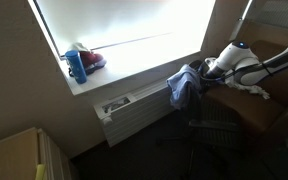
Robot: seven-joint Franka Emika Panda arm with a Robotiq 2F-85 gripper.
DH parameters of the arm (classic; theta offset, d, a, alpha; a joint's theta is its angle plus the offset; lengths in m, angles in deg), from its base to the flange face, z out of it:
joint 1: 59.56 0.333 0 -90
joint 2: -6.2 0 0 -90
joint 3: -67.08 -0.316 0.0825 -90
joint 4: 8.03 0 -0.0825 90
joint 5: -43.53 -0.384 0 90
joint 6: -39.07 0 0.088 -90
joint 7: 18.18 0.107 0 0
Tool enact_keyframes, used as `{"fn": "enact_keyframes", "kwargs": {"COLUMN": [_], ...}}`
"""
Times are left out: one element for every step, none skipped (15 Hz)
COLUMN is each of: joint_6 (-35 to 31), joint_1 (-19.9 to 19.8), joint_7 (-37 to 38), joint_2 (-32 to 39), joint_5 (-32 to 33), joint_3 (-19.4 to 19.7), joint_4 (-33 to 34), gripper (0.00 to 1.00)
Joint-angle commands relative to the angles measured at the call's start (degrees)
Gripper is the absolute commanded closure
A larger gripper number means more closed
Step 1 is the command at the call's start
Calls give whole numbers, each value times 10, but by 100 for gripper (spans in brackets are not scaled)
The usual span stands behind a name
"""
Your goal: Move the blue cloth to the right
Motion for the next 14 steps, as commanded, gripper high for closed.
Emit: {"fn": "enact_keyframes", "kwargs": {"joint_6": [35,2,3,5,8,8,15,20,22,24,24,23,20,16], "joint_1": [71,42,61,75,84,76,68,60,58,58,58,62,64,69], "joint_7": [-18,-71,-62,-52,-46,-65,-90,-115,-133,-148,-160,-165,-168,-166], "joint_2": [25,15,20,21,22,27,32,38,42,46,49,50,50,49], "joint_5": [-94,-116,-123,-125,-125,-142,-163,-182,-196,-207,-216,-220,-222,-222], "joint_3": [72,49,70,84,90,76,61,48,42,39,38,42,45,51], "joint_4": [61,22,34,43,49,50,51,53,55,57,58,58,57,57], "gripper": [0,0,0,0,0,0,25,27,34,43,48,56,65,71]}}
